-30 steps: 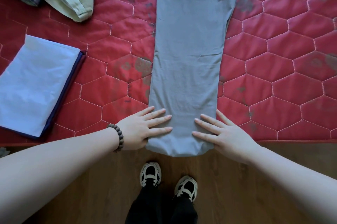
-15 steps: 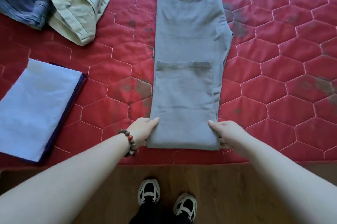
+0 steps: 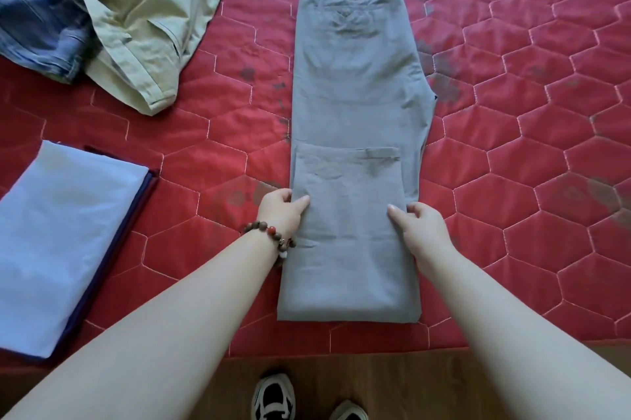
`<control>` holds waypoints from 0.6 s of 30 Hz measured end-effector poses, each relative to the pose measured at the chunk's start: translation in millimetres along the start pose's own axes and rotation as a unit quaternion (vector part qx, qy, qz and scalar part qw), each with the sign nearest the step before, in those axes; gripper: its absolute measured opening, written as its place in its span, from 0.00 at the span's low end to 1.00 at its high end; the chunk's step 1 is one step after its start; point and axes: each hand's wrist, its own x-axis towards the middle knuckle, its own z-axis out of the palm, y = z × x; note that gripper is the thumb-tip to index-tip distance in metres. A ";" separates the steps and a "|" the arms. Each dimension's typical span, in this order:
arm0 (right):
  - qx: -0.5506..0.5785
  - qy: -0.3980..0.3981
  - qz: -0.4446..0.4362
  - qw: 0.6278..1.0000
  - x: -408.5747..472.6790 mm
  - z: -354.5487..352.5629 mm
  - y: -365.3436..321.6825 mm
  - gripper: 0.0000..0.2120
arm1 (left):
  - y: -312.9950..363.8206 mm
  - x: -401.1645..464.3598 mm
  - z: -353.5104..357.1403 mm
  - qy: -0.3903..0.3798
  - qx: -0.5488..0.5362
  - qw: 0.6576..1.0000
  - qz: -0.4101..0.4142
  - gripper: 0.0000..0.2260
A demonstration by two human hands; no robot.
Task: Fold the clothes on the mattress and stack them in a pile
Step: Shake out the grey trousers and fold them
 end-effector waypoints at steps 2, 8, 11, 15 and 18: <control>-0.042 0.015 -0.067 0.997 -5.2 -0.9 -11.0 0.02 | 6.1 1.4 -5.2 -0.005 -0.025 1.000 0.017 0.05; 0.062 0.039 -0.222 0.972 -8.2 -14.3 -63.9 0.05 | 54.6 12.5 -27.2 -0.028 -0.206 0.971 0.121 0.05; 0.071 0.046 -0.241 0.967 14.8 -14.7 -87.4 0.06 | 76.6 34.4 -30.0 -0.020 -0.204 0.968 0.143 0.04; -0.102 0.028 -0.100 0.989 72.8 -3.4 -90.7 0.10 | 74.0 81.2 -19.6 -0.006 0.014 0.999 0.028 0.12; -0.155 -0.003 -0.034 0.987 99.6 -0.3 -83.3 0.15 | 64.2 99.2 -11.6 0.008 0.039 0.999 -0.035 0.06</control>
